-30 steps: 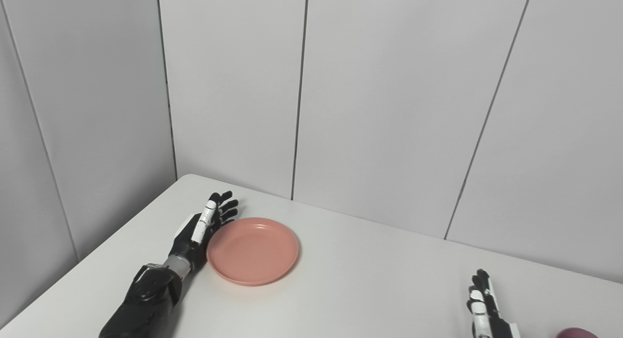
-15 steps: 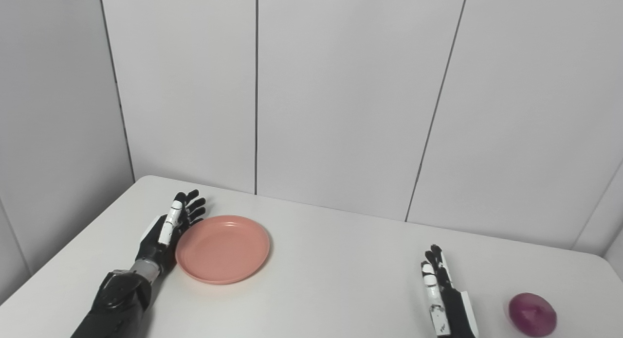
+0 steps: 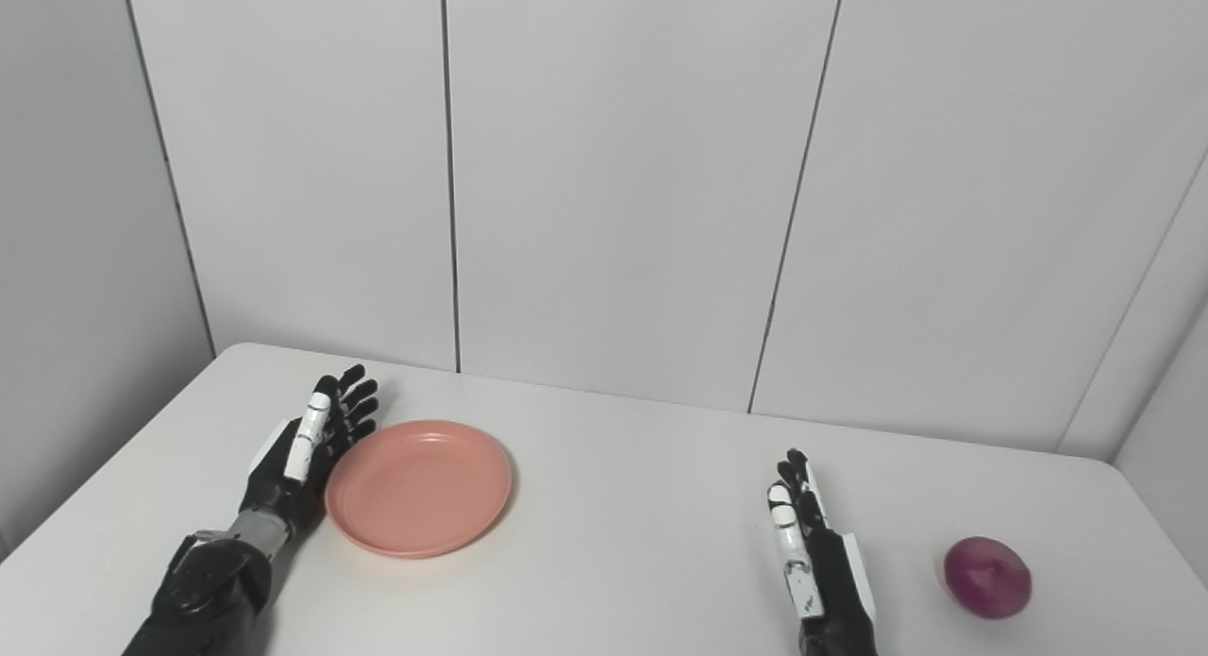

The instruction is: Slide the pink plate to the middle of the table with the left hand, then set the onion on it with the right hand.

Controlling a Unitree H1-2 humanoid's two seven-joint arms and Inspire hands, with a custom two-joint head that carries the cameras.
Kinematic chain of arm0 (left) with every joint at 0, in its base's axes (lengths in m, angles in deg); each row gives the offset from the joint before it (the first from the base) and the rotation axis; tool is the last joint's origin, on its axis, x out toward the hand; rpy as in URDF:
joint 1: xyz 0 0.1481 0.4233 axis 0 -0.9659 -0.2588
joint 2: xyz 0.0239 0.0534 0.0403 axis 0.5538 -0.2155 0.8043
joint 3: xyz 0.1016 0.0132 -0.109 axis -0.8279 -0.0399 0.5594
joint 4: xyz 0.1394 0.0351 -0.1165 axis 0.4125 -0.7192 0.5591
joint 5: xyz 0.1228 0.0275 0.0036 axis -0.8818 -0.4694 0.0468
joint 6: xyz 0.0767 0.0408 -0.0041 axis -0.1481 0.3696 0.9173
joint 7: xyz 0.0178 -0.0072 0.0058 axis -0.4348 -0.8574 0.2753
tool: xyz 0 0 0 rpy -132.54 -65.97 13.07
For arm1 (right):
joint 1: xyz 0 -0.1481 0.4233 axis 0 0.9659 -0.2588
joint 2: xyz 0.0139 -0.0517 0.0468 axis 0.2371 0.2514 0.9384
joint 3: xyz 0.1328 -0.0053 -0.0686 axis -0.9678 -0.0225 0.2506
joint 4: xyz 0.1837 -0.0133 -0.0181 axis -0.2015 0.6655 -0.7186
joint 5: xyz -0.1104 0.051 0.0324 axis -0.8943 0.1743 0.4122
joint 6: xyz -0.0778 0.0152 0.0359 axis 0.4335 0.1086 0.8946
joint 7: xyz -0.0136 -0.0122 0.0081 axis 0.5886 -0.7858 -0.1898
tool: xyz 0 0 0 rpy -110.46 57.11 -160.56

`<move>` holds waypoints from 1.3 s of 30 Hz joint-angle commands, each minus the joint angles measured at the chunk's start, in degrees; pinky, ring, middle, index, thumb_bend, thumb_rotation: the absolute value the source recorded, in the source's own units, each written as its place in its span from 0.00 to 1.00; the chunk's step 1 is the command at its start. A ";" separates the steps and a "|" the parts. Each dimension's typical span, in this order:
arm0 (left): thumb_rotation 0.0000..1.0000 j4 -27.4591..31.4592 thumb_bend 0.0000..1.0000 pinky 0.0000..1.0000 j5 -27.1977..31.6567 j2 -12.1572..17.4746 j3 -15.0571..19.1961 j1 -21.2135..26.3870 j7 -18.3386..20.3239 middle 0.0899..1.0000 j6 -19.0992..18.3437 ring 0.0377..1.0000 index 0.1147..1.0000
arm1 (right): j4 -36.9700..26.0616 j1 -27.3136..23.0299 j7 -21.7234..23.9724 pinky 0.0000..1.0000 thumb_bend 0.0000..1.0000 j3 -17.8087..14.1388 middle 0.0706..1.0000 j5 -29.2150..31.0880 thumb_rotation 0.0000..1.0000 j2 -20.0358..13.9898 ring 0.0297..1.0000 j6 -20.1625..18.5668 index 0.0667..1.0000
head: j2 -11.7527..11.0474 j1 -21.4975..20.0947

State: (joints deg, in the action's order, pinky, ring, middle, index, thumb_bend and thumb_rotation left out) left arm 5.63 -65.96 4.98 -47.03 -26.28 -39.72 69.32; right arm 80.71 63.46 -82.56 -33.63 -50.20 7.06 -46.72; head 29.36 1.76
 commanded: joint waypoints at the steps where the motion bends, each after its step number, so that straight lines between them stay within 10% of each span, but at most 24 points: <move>1: 1.00 1.31 0.66 0.95 0.50 -1.05 -0.49 -0.23 0.81 0.95 -0.03 0.95 0.95 | -0.91 -3.14 -0.34 1.00 0.59 -0.14 0.97 0.07 0.97 0.35 0.97 2.18 0.98 | 0.02 -0.28; 39: 1.00 11.77 0.70 0.93 -5.11 -7.40 -6.45 -4.10 -2.89 0.94 -7.64 0.94 0.95 | -0.47 -4.20 -0.85 1.00 0.61 -0.73 0.96 -0.49 0.96 0.51 0.97 2.11 0.97 | 0.41 0.18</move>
State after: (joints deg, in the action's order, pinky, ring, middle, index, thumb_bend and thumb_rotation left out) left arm 16.73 -70.41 -1.85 -52.89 -30.32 -42.27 61.29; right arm 82.09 61.87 -83.13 -34.02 -51.27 7.39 -46.73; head 29.71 1.93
